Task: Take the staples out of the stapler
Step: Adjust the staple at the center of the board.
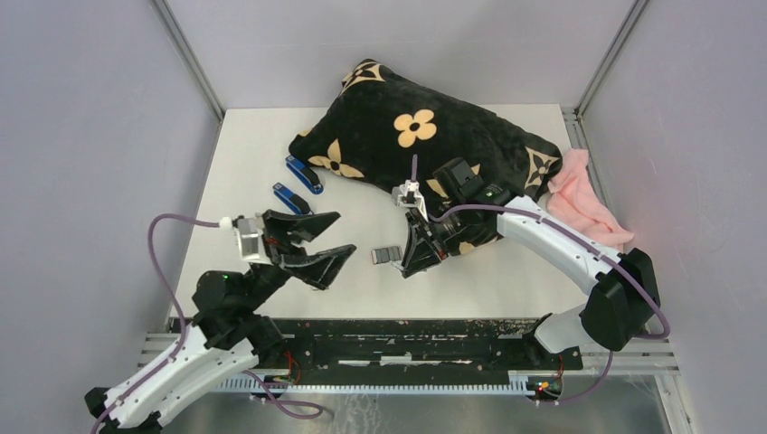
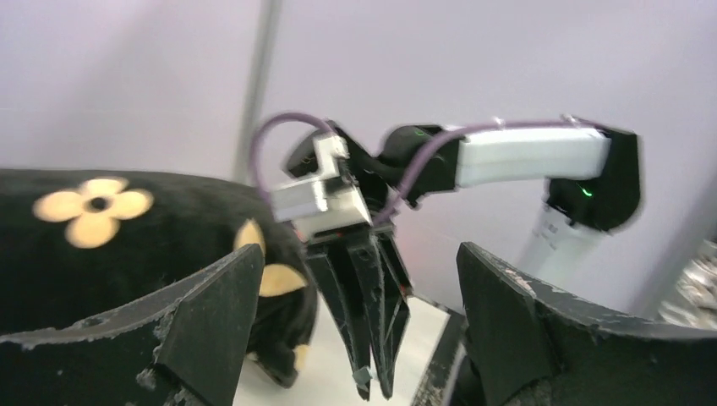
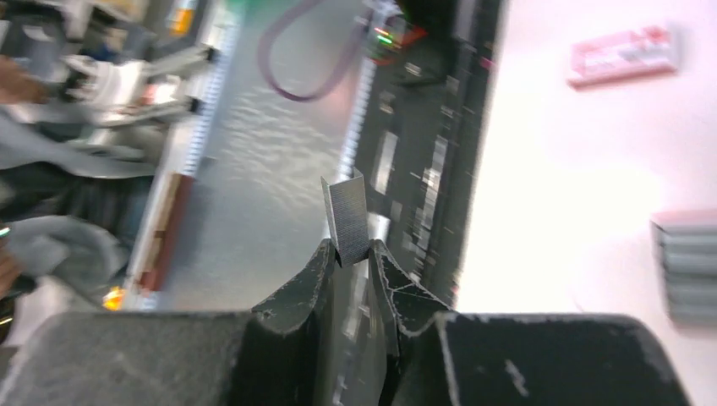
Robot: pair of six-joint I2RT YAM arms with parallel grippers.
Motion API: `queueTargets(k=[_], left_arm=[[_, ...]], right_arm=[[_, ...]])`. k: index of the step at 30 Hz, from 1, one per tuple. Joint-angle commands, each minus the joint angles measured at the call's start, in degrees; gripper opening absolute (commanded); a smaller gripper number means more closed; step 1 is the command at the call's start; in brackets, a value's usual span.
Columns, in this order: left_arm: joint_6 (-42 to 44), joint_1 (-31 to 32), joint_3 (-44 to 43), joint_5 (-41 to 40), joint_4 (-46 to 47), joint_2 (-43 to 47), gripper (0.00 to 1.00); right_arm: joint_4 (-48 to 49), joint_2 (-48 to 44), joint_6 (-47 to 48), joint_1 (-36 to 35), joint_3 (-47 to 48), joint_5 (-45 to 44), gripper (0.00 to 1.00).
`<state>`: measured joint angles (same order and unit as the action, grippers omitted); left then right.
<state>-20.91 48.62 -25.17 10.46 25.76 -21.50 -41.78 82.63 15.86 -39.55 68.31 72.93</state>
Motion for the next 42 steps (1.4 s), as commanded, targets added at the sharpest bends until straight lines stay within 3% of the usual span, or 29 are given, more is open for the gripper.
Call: queueTargets(k=[1, 8, 12, 16, 22, 32, 42], left_arm=[[-1.0, -0.2, -8.0, -18.0, -21.1, 3.6, 0.92], [4.8, -0.1, -21.0, -27.3, -47.1, -4.5, 0.92], [6.6, -0.2, -17.9, -32.3, -49.1, -5.6, 0.92], [6.2, -0.5, -16.2, -32.3, -50.1, -5.3, 0.92], [6.4, -1.9, -15.3, -30.9, -49.3, -4.5, 0.93], [6.2, -9.3, -14.7, -22.5, -47.7, -5.9, 0.92], [6.1, -11.4, -14.6, -20.5, -47.2, -6.0, 0.92]], right_arm=[[-4.3, -1.7, 8.3, 1.2, 1.8, -20.3, 0.20], [-2.8, 3.7, 10.7, 1.2, 2.1, -54.5, 0.20], [-3.5, 8.0, 11.5, 1.2, 2.9, -65.5, 0.20], [-4.6, 13.2, 11.9, 1.1, 3.7, -72.6, 0.21], [-6.0, 20.2, 11.4, -0.5, 4.7, -75.9, 0.21], [-5.2, 25.2, 9.6, -2.2, 5.2, -77.7, 0.23], [-7.5, 24.3, 9.0, -2.0, 6.4, -72.3, 0.44]])
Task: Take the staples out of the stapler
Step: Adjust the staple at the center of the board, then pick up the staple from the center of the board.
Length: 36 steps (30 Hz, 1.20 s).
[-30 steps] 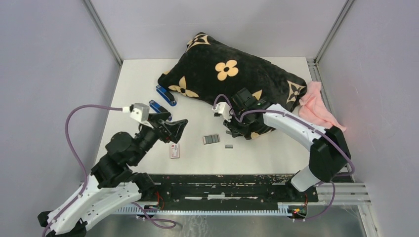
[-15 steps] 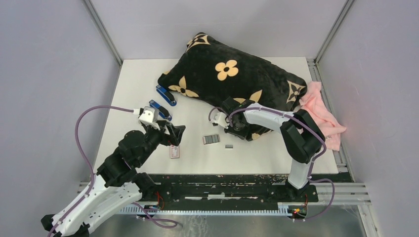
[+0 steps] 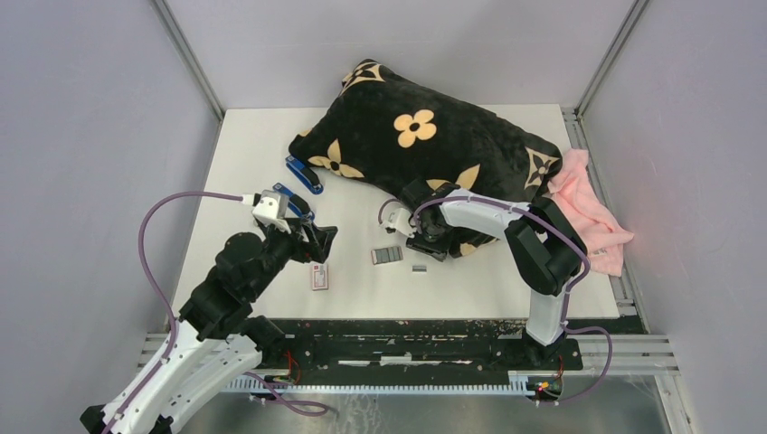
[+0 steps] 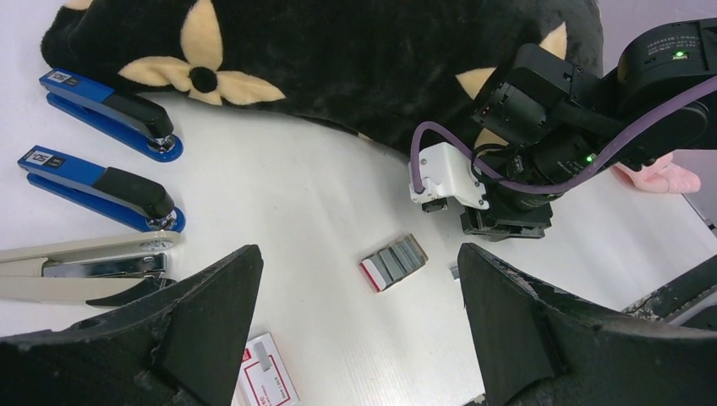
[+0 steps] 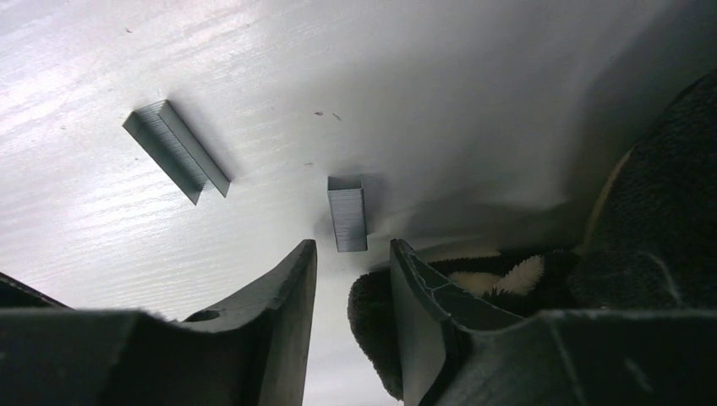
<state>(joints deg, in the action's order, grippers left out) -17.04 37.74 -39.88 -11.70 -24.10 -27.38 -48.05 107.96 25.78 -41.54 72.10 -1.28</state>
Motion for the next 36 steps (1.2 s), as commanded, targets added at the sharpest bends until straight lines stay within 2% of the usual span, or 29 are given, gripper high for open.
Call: queueTargets(k=[1, 23, 36], left_arm=[[2.2, -0.6, 0.2, 1.8, 2.7, -0.1, 0.92], [1.8, -3.8, 0.5, 5.6, 3.6, -0.3, 0.93], [1.7, -5.8, 0.7, 8.4, 4.2, -0.8, 0.92]], right_arm=[[-1.3, -1.5, -1.2, 0.5, 2.8, 3.0, 0.45], [2.2, 2.6, -2.7, 1.5, 4.8, 8.0, 0.44], [2.1, 4.1, -1.8, -0.2, 5.6, 7.1, 0.37]])
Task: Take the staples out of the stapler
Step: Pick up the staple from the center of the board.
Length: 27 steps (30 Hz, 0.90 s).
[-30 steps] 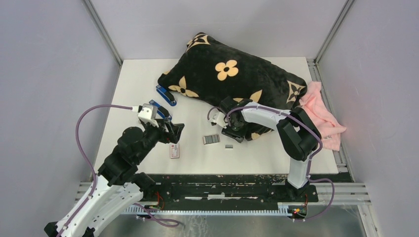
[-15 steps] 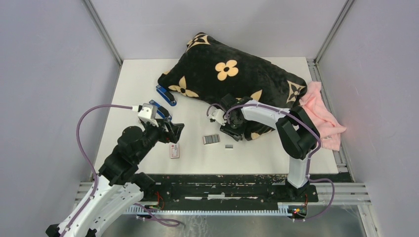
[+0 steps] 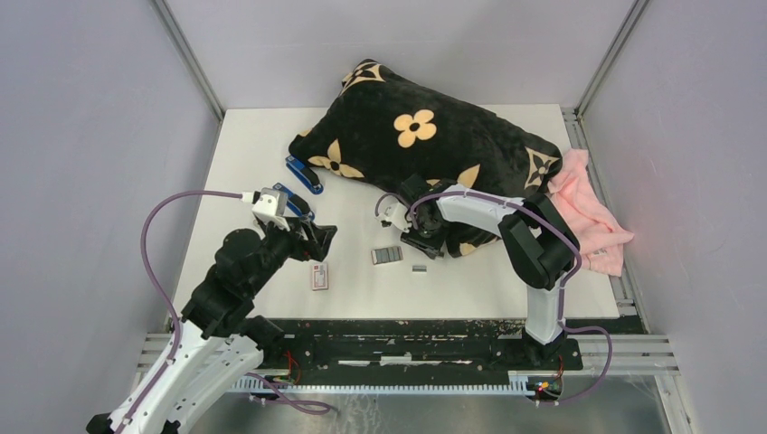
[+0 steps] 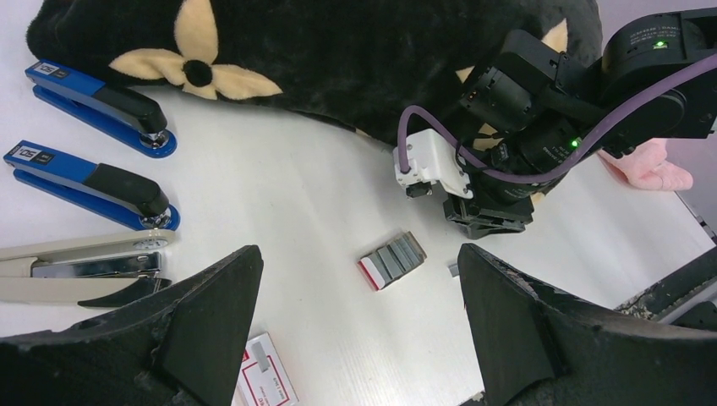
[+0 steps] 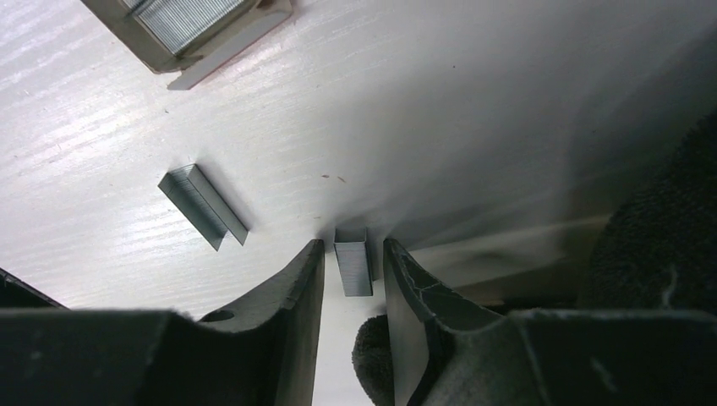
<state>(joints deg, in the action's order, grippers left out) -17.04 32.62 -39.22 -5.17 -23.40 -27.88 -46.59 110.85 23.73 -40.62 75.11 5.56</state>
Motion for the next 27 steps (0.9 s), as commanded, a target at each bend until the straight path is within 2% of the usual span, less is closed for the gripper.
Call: queueTargets(k=[1, 11, 17, 21, 24, 27], left_arm=[[1.7, -0.7, 0.0, 2.1, 3.5, -0.4, 0.92], [1.5, -1.3, 0.1, 3.0, 3.6, -0.8, 0.92], [0.5, -1.5, 0.5, 4.6, 3.9, -1.0, 0.92], [-7.2, -1.6, 3.2, 9.4, 7.7, -1.9, 0.90], [-15.9, -1.6, 7.8, 13.3, 13.3, -3.6, 0.83], [-25.3, -1.6, 17.1, 14.6, 23.6, -5.6, 0.71]], right_arm=[[0.5, 1.5, 0.3, -1.3, 2.7, 0.1, 0.36], [-1.0, 2.6, 0.9, -2.5, 3.7, -2.2, 0.31], [-1.3, 0.7, 0.8, -2.6, 3.7, -2.6, 0.14], [0.5, -3.1, -0.1, -2.5, 2.7, -2.4, 0.10], [2.3, -6.2, -1.3, -2.1, 1.7, -0.8, 0.10], [3.9, -9.7, -3.6, -1.1, 0.7, 3.1, 0.09]])
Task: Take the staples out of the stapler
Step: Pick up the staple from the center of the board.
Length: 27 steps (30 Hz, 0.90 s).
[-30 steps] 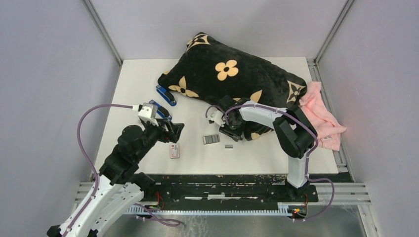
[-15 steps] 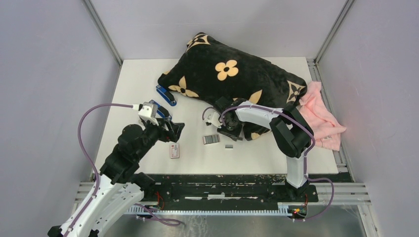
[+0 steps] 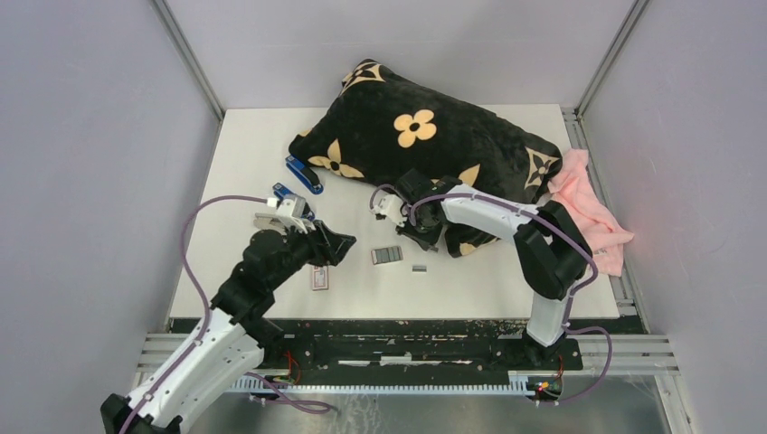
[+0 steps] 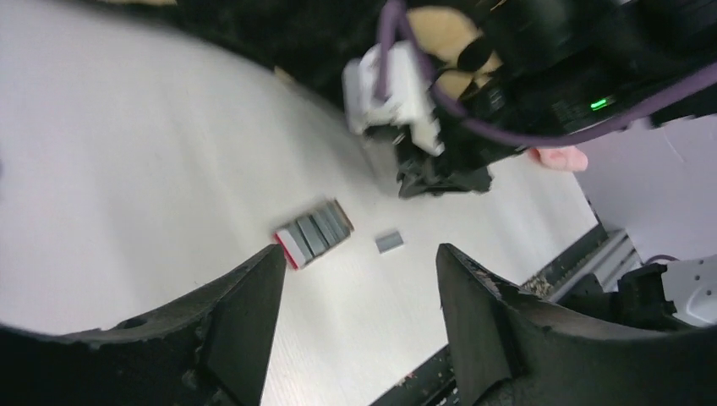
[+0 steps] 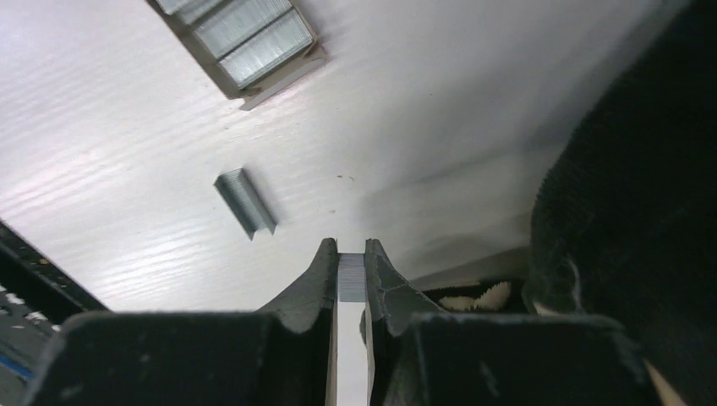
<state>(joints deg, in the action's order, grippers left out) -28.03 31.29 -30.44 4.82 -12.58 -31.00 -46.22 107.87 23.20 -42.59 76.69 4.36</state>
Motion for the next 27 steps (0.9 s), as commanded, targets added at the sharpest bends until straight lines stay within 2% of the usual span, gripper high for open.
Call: queueTargets(k=[1, 7, 10, 15, 21, 27], left_arm=[[-15.9, -0.2, 10.7, 3.9, 15.7, -3.4, 0.67], [-12.4, -0.2, 13.9, -8.4, 22.9, -15.1, 0.53], [-9.9, -0.2, 11.7, -9.9, 27.8, -23.8, 0.45], [-5.5, -0.3, 6.0, -12.1, 31.2, -38.8, 0.40], [-2.9, -0.2, -1.0, -8.7, 32.1, -52.7, 0.27], [-2.4, -0.3, -4.4, -3.2, 32.0, -60.2, 0.21]], right_arm=[[4.1, -7.9, -3.9, 1.1, -1.3, 5.7, 0.09], [9.5, -13.2, -11.3, 3.1, -4.5, 19.5, 0.09], [13.9, -14.9, -16.6, 4.4, -6.9, 26.2, 0.09], [23.8, -16.5, -27.5, 6.8, -12.1, 33.6, 0.09], [29.6, -16.6, -35.1, 8.1, -14.9, 35.4, 0.09], [31.6, -16.8, -38.5, 8.2, -15.6, 33.0, 0.09]])
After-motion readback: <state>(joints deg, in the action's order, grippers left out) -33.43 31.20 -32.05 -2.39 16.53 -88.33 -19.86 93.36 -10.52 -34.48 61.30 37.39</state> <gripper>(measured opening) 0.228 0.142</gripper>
